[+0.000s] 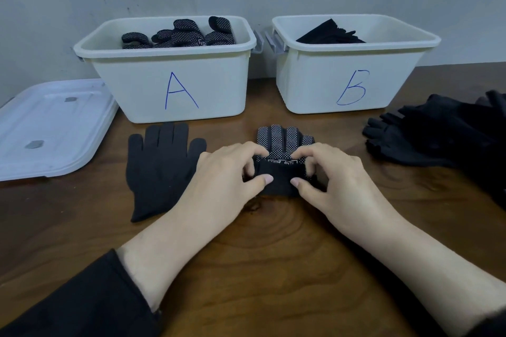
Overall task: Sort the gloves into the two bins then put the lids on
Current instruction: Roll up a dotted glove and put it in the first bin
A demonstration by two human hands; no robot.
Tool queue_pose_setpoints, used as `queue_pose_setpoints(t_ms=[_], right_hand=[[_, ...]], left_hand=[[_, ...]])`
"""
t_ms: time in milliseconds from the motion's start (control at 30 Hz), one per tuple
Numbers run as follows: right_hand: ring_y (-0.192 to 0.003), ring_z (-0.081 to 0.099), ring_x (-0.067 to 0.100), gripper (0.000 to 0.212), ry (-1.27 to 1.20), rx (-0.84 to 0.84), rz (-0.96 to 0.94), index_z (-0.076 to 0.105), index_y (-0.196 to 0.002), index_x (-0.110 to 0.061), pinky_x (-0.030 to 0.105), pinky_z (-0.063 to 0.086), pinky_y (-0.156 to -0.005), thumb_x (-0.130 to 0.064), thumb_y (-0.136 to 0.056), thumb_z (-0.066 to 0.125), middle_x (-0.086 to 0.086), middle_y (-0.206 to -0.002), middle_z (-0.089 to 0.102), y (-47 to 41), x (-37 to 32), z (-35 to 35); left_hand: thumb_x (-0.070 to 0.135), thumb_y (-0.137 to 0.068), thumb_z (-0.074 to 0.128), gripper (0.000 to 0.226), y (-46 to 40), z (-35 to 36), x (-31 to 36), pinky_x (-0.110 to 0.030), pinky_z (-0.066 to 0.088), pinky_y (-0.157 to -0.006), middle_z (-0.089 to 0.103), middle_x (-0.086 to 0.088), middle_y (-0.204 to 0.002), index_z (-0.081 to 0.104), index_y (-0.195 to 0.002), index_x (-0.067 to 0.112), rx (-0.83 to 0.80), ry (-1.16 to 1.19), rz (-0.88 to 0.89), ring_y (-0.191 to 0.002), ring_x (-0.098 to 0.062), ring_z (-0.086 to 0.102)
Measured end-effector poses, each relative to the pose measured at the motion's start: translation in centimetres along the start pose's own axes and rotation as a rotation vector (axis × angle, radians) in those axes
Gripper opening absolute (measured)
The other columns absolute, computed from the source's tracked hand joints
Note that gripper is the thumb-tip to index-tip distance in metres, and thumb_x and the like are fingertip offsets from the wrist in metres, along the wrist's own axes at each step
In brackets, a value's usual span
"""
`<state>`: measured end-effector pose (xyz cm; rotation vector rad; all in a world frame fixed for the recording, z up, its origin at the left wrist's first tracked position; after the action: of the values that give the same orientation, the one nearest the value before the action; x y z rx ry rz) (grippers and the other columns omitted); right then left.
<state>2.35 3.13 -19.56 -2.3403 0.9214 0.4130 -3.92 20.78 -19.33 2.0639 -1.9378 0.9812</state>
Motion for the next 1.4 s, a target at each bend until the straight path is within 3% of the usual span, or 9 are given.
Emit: queue_pose_setpoints(t_ms=[167, 433, 600, 733, 867, 1033, 1200, 1300, 1400], right_hand=[[-0.108, 0.053, 0.017, 0.011, 0.209, 0.004, -0.232, 0.076, -0.100, -0.024, 0.043, 0.038, -0.096, -0.023, -0.093, 0.068, -0.010, -0.113, 0.060, -0.3, -1.1, 0.2], [-0.129, 0.044, -0.004, 0.056, 0.125, -0.280, -0.217, 0.067, -0.130, -0.031, 0.038, 0.029, -0.113, -0.065, -0.088, 0.056, -0.026, -0.138, 0.057, -0.5, 1.2, 0.1], [-0.126, 0.049, -0.004, 0.044, 0.080, -0.247, -0.196, 0.064, -0.132, -0.035, 0.036, 0.031, -0.112, -0.039, -0.089, 0.074, -0.026, -0.130, 0.062, -0.9, 1.5, -0.1], [-0.118, 0.055, 0.000, 0.029, 0.065, -0.153, -0.167, 0.069, -0.123, -0.031, 0.043, 0.037, -0.108, -0.031, -0.094, 0.070, -0.022, -0.121, 0.068, -0.9, 0.8, -0.3], [-0.106, 0.055, -0.001, 0.021, 0.021, -0.155, -0.141, 0.068, -0.117, -0.034, 0.035, 0.041, -0.102, -0.032, -0.097, 0.062, -0.021, -0.102, 0.067, -0.8, 0.3, -0.7], [-0.079, 0.054, 0.008, 0.009, -0.115, -0.197, -0.030, 0.069, -0.101, -0.041, 0.021, 0.039, -0.071, -0.039, -0.094, 0.063, -0.015, -0.074, 0.055, -0.6, 0.8, -1.0], [-0.071, 0.060, -0.003, 0.007, -0.394, -0.219, 0.121, 0.069, -0.097, -0.030, 0.010, 0.041, -0.069, -0.024, -0.097, 0.065, -0.019, -0.087, 0.074, -0.8, 1.1, -0.6], [-0.086, 0.068, 0.010, 0.011, -0.453, -0.136, 0.173, 0.067, -0.102, -0.030, 0.025, 0.050, -0.085, -0.021, -0.096, 0.068, -0.016, -0.095, 0.075, -1.3, 1.7, -0.2], [-0.085, 0.062, 0.020, 0.020, -0.391, -0.040, 0.179, 0.062, -0.104, -0.036, 0.037, 0.051, -0.083, -0.022, -0.092, 0.071, -0.015, -0.097, 0.070, -1.8, 2.2, 0.1]], left_hand=[[0.014, -0.089, 0.061, 0.027, 0.0, 0.1, 0.8, -0.042, 0.035, -0.091, 0.062, 0.009, -0.116, 0.075, -0.107, 0.029, -0.016, -0.236, 0.264, -0.105, -0.015, 0.048], [0.044, -0.089, 0.036, 0.052, 0.4, 0.0, -0.3, -0.025, 0.013, -0.109, 0.044, 0.032, -0.144, 0.057, -0.137, 0.040, -0.286, -0.207, 0.170, -0.133, 0.009, 0.027], [0.059, -0.092, 0.056, 0.057, 0.4, 0.3, -0.5, -0.025, 0.012, -0.108, 0.042, 0.031, -0.146, 0.047, -0.145, 0.038, -0.289, -0.257, 0.195, -0.135, 0.006, 0.028], [0.056, -0.091, 0.061, 0.056, 0.3, 0.5, -0.6, -0.025, 0.015, -0.103, 0.046, 0.032, -0.139, 0.049, -0.143, 0.039, -0.237, -0.239, 0.205, -0.132, 0.001, 0.033], [0.044, -0.095, 0.061, 0.032, 0.3, 0.0, -0.3, -0.023, 0.024, -0.096, 0.058, 0.032, -0.116, 0.063, -0.126, 0.042, -0.144, -0.144, 0.193, -0.118, -0.005, 0.047], [0.044, -0.097, 0.054, 0.019, 0.6, -0.4, -0.5, -0.025, 0.032, -0.086, 0.055, 0.017, -0.087, 0.064, -0.113, 0.047, -0.174, -0.002, 0.063, -0.095, -0.004, 0.044], [0.045, -0.095, 0.056, 0.012, 0.0, -0.3, -0.5, -0.030, 0.041, -0.092, 0.067, 0.021, -0.084, 0.065, -0.103, 0.046, -0.131, 0.084, -0.013, -0.095, -0.002, 0.056], [0.040, -0.094, 0.063, 0.010, -0.6, -0.1, -0.7, -0.019, 0.047, -0.088, 0.073, 0.022, -0.094, 0.067, -0.102, 0.042, -0.073, 0.184, -0.088, -0.097, 0.006, 0.064], [0.038, -0.091, 0.068, 0.016, -1.0, 0.1, -1.2, -0.016, 0.048, -0.082, 0.073, 0.019, -0.092, 0.067, -0.106, 0.040, -0.021, 0.206, -0.142, -0.093, 0.005, 0.065]])
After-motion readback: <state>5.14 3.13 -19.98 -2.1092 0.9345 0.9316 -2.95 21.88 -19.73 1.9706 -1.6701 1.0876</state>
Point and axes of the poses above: each hand's wrist, its own y-axis away from the middle knuckle, its own z-axis out of the palm, x = y × z, the point moved 6 cm from there along -y, towards the middle knuckle
